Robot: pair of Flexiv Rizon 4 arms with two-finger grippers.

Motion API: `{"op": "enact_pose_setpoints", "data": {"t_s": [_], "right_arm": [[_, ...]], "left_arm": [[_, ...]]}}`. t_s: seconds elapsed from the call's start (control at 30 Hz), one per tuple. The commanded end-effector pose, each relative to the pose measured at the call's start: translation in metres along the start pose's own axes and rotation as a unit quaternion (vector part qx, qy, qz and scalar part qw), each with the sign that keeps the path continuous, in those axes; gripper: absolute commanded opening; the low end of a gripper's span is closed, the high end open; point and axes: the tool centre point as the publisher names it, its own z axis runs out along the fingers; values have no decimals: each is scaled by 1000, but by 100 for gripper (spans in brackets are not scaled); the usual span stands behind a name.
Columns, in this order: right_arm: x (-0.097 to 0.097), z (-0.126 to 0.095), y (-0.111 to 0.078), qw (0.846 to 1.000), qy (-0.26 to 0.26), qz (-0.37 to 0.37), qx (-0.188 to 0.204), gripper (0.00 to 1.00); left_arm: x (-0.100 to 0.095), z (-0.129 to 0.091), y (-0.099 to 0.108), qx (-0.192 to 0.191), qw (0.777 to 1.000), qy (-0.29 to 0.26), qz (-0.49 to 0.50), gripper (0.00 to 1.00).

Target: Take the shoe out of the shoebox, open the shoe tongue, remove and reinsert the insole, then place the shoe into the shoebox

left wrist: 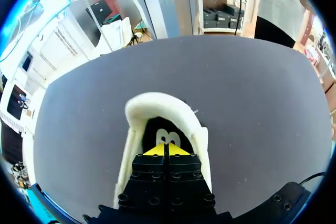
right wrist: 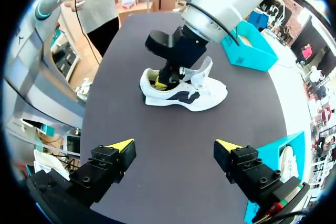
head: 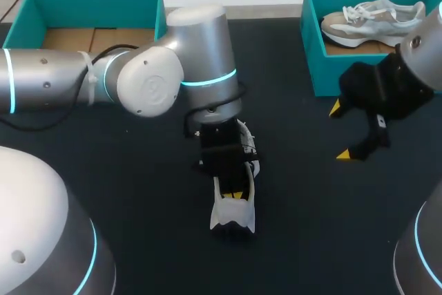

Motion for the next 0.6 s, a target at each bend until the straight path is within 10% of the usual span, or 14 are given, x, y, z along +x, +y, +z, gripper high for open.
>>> {"op": "enact_pose_setpoints", "data": {"t_s": [0.03,0.6], "right_arm": [[-1,2,0,1000,0,0,1,100],[-1,2,0,1000,0,0,1,100]], "left_arm": [[-3,16,0,-3,1000,5,-1,0],[-1,21,49,-88,996,-10,-3,0]]}}
